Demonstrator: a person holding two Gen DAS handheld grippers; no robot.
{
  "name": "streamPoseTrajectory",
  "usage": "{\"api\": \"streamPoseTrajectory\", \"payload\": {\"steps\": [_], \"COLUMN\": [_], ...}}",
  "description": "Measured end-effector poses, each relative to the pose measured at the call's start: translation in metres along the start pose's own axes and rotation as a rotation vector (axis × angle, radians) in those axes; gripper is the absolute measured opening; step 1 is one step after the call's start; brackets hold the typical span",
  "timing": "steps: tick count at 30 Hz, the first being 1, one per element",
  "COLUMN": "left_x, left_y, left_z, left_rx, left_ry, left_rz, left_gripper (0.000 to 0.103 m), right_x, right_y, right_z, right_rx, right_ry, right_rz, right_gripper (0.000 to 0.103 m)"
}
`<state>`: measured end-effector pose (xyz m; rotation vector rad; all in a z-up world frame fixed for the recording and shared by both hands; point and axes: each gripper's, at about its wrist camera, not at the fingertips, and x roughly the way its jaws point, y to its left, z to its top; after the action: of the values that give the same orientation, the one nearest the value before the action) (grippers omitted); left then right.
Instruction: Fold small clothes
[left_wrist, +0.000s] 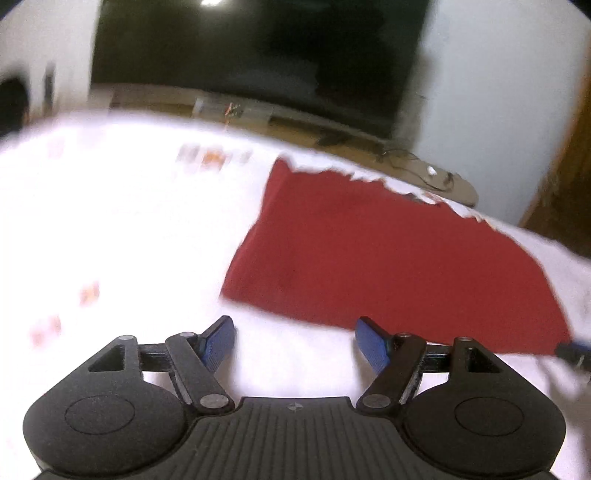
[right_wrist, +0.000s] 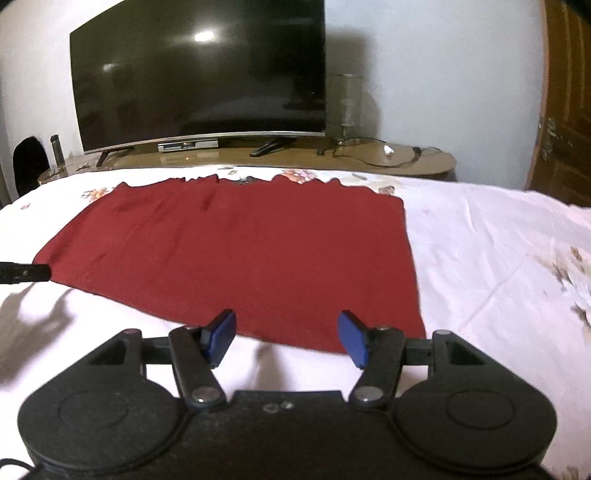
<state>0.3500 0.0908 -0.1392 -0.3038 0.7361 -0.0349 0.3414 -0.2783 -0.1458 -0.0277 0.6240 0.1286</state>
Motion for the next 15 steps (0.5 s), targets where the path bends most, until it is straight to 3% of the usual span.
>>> {"api": "streamPoseTrajectory", "payload": {"steps": [6,9,11,14,15], "left_x": [0.025,0.040,0.049,0.062,0.065], "left_y": [0.038,0.051,0.054,0.040,0.037], "left_z": [0.013,0.011,0.009,0.017,0.017], "left_rx": [-0.296,-0.418,-0.472,-0.447,-0.449], "left_ry": [0.005,-0.031,-0.076,-0.096,-0.104], "left_rz": [-0.197,-0.271,-0.287,-0.256,-0.254], "left_gripper": [0.072,0.072,0.072,0.072,0.066], "right_x": [-0.004,-0.005,-0.003,0.009,0.013], "right_y": [0.007,0.015,0.018,0.021,0.021], "right_z": [-0.001,0.005,0.011,0.027,0.033], "right_rx": [0.045,0.052,0.058,0.072,0.082], "right_ry": [0.006,-0.010,-0.018,-0.026,-0.034], "right_rz": [0.027,0.048,0.057,0.071,0.079], "right_gripper": [0.060,0.060,0.060,0.060,0.060]}}
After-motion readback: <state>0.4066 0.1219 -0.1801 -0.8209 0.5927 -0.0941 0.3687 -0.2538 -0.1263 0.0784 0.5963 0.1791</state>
